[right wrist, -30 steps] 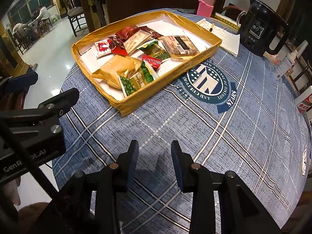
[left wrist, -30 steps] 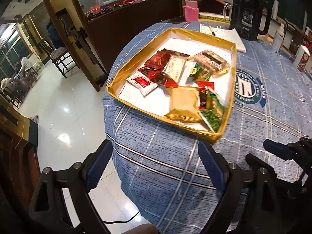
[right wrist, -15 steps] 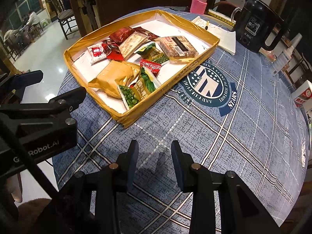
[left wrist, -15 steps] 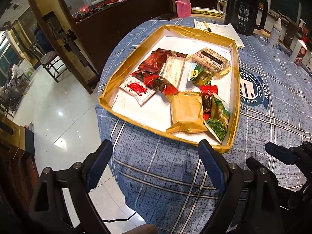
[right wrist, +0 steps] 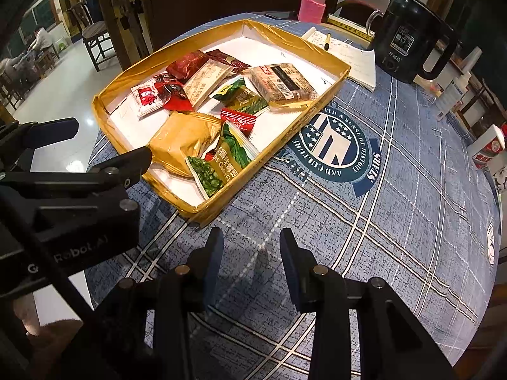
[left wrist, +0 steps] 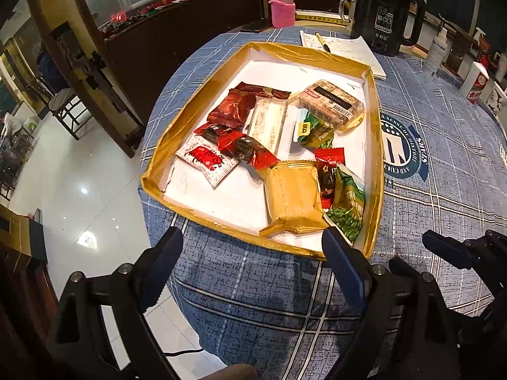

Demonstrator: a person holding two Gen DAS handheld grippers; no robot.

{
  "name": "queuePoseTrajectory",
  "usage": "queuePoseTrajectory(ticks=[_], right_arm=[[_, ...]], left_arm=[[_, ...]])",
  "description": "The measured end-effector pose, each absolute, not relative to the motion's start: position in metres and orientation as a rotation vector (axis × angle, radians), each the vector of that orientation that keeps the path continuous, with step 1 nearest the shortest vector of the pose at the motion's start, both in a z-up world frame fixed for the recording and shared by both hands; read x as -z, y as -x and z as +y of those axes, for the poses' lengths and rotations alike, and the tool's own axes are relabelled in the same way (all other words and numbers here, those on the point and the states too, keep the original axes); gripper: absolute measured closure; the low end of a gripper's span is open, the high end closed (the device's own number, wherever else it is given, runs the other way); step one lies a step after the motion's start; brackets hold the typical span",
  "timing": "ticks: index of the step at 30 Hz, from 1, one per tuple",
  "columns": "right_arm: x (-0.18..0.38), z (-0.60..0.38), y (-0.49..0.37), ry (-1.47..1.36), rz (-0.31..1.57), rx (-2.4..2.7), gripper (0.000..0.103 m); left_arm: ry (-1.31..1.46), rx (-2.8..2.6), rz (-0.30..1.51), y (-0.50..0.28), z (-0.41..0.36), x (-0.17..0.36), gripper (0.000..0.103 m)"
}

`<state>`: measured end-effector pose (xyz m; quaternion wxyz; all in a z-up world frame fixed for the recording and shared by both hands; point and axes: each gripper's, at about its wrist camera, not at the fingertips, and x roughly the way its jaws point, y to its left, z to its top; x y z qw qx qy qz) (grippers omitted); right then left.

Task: Organize snacks

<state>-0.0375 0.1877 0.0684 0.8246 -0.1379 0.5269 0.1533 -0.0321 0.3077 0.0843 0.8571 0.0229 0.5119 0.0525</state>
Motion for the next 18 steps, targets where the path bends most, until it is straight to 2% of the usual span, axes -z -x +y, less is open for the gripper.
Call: queuePoseTrajectory(ticks=[18], right_arm=[[-0.0666, 0.1850, 0.0356, 0.279, 1.134, -0.290, 0.066]], left_arm=[[-0.043, -0.058, 1.099, 0.0239, 0.3042, -0.0781, 0.014]])
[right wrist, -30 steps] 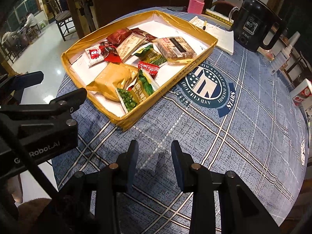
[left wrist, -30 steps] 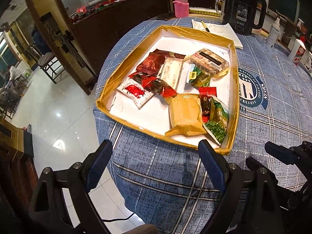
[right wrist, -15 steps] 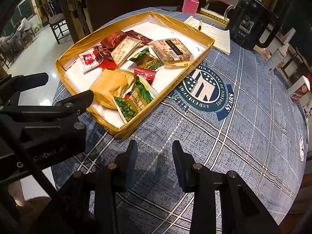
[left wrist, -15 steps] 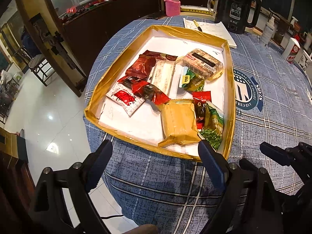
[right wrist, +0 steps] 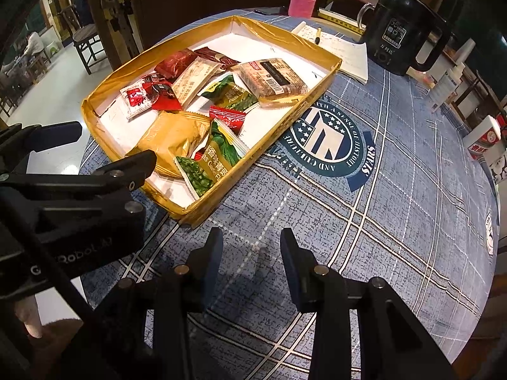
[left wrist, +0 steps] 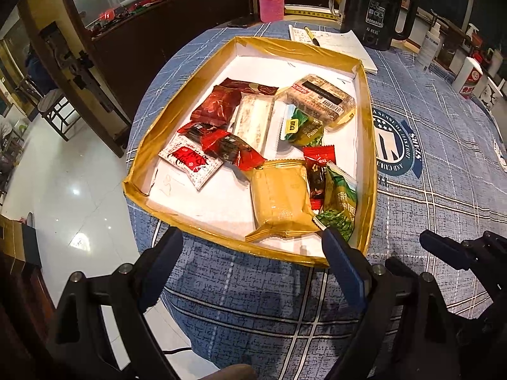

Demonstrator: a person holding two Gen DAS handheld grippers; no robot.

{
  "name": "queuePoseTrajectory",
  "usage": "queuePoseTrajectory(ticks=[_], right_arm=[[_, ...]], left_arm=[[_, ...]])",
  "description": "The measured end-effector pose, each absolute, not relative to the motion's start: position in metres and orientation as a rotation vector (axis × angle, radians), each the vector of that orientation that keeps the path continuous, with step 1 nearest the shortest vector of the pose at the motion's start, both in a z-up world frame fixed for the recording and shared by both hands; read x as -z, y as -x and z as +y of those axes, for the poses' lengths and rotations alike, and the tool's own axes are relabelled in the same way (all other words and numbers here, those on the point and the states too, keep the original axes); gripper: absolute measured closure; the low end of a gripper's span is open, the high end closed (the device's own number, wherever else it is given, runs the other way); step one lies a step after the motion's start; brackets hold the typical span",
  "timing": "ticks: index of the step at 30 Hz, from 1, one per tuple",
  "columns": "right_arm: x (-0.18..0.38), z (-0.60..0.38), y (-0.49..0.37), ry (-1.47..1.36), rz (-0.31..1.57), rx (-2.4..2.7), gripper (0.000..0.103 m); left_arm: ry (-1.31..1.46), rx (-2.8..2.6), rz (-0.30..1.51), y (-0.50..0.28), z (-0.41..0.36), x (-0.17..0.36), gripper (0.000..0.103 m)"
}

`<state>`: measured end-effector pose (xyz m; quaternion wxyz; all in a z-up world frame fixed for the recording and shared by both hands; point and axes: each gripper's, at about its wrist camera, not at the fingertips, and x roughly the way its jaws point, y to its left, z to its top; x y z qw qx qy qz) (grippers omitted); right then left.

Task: Organize snacks

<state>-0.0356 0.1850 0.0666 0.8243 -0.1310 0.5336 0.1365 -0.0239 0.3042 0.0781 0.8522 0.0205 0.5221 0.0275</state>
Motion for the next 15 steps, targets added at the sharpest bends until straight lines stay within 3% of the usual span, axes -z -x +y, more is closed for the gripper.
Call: queuePoseTrajectory(ticks=[15], right_arm=[[-0.0634, 0.1894, 0.0370, 0.283, 1.139, -0.294, 0.065]], left_arm=[[-0.011, -0.041, 1.118, 0.0238, 0.3074, -0.0733, 0.014]])
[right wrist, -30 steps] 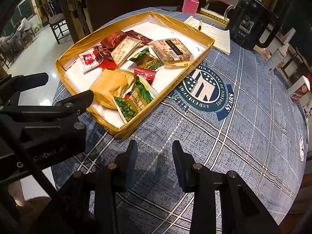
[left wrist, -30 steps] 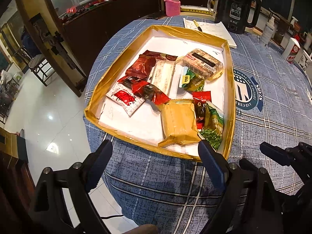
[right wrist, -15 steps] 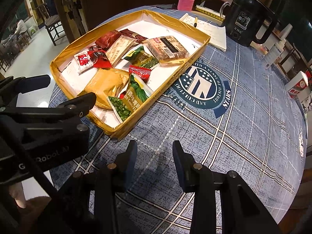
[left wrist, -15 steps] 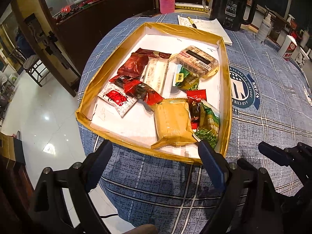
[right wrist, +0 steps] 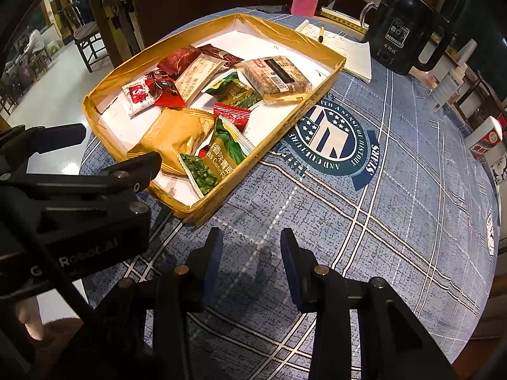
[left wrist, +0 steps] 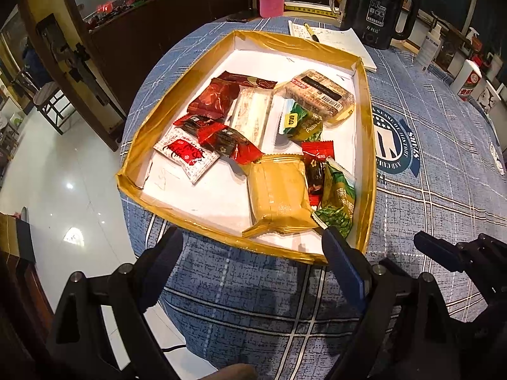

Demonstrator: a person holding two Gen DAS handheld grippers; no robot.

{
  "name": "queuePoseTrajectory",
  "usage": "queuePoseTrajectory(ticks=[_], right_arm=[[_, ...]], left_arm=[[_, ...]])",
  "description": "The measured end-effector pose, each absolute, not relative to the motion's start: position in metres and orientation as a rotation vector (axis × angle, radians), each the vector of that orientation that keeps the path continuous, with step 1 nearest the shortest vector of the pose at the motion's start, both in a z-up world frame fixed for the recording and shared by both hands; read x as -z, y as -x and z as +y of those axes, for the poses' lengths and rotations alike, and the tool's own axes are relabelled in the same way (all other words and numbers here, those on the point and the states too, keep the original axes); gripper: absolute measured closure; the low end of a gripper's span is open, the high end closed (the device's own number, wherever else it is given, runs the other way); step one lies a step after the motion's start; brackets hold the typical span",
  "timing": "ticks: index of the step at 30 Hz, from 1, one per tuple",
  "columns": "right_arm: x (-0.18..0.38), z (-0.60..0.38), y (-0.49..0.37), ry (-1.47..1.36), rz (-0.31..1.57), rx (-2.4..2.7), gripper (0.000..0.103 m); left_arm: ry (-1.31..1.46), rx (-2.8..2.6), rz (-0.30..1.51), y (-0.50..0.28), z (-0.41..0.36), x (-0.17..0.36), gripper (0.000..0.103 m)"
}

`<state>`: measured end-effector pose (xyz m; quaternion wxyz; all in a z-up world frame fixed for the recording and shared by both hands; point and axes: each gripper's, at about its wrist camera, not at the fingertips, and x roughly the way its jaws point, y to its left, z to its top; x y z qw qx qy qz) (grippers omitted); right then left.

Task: Organize snacks

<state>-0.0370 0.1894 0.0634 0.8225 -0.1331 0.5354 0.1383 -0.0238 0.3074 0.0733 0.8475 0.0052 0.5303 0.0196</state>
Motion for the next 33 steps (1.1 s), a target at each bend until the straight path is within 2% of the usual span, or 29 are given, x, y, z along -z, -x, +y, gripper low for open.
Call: queuePoseTrajectory(ticks=[33], right_arm=[[-0.0610, 0.1888, 0.0346, 0.291, 1.151, -0.308, 0.065]], left_arm=[[0.009, -0.044, 1.143, 0.0200, 0.3097, -0.0647, 0.014]])
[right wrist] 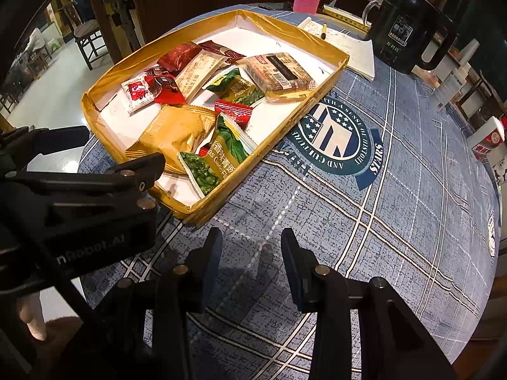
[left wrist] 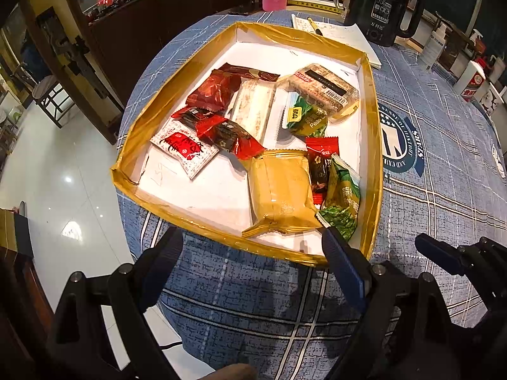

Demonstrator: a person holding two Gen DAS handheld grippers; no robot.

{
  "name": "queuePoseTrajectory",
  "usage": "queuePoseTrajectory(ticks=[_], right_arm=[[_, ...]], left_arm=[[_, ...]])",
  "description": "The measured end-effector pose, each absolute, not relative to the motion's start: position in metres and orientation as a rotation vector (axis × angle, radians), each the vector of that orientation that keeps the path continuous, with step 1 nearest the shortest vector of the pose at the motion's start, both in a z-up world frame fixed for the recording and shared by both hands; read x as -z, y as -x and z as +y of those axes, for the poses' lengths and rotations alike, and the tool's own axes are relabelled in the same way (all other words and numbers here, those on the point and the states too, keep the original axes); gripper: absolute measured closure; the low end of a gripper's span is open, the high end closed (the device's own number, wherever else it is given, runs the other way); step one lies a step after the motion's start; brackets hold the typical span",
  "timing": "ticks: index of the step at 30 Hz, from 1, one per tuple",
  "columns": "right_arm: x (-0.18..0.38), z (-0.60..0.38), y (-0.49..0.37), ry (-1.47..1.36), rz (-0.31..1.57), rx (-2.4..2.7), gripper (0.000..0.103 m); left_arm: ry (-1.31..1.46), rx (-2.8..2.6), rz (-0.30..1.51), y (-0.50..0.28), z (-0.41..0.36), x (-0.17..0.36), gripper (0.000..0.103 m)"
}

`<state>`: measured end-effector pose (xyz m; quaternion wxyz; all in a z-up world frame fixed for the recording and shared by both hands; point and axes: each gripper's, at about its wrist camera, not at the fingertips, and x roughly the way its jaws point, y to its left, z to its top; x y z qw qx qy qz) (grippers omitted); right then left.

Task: Organize snacks

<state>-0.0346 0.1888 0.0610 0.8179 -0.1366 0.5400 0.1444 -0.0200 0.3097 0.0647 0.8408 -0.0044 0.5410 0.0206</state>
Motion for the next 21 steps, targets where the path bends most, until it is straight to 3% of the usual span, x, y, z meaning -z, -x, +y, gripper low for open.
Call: queuePoseTrajectory(ticks=[21], right_arm=[[-0.057, 0.176, 0.045, 0.232, 1.147, -0.318, 0.065]], left_arm=[[0.062, -0.043, 1.171, 0.027, 0.310, -0.062, 0.014]])
